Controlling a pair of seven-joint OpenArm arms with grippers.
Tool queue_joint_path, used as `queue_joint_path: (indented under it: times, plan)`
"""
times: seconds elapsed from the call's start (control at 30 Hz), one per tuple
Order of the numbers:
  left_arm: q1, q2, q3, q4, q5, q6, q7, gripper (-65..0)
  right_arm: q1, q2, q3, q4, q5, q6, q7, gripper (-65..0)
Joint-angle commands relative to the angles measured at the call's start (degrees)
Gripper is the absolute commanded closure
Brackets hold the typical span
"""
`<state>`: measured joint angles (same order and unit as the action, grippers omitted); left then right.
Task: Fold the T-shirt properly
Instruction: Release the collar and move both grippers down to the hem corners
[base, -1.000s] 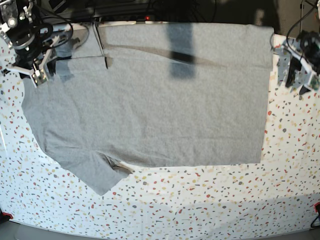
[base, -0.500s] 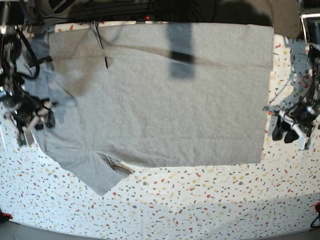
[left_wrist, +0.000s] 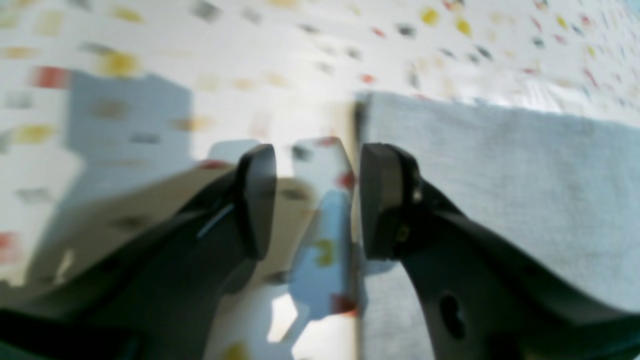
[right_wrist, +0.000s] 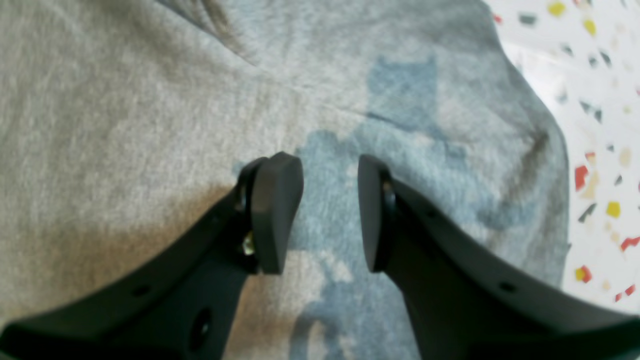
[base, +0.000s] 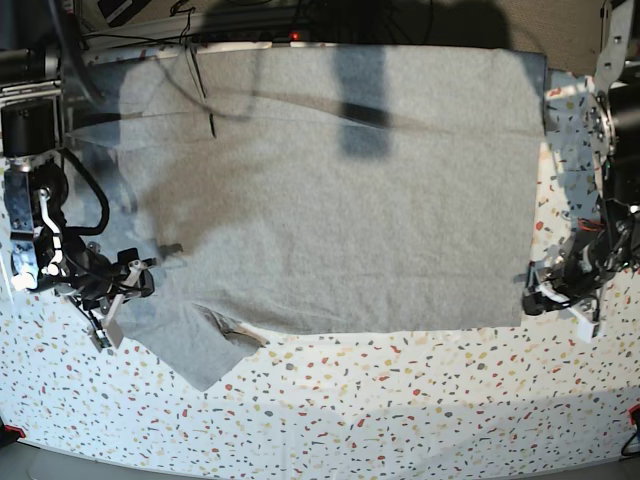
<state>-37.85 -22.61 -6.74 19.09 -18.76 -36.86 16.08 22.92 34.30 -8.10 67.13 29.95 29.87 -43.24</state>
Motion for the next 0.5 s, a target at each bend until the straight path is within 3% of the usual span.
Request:
queue_joint_path:
  times: [0.0, 0.17, 0.3, 0.47]
  plan:
    - [-2.4, -0.6, -0.2, -0.8, 0.7, -0.3, -2.8, -26.4, 2.4, 1.0, 0.0, 0.7, 0.1, 0.0, 0.4, -23.4]
    - [-3.4, 1.8, -0.2, -4.5, 11.8, -0.3, -5.3, -26.4, 4.4, 0.3, -0.2, 0.7, 0.1, -0.1, -0.5, -23.4]
    - [-3.3, 4.1, -0.2, -4.5, 15.9, -0.2, -5.5, -25.9, 4.6, 0.3, -0.2, 0.7, 0.1, -0.1, -0.6, -23.4]
    - [-3.3, 4.8, -0.2, -4.5, 15.8, -0.2, -3.7, -15.0, 4.6, 0.3, -0.2, 0.7, 0.1, -0.1, -0.5, -23.4]
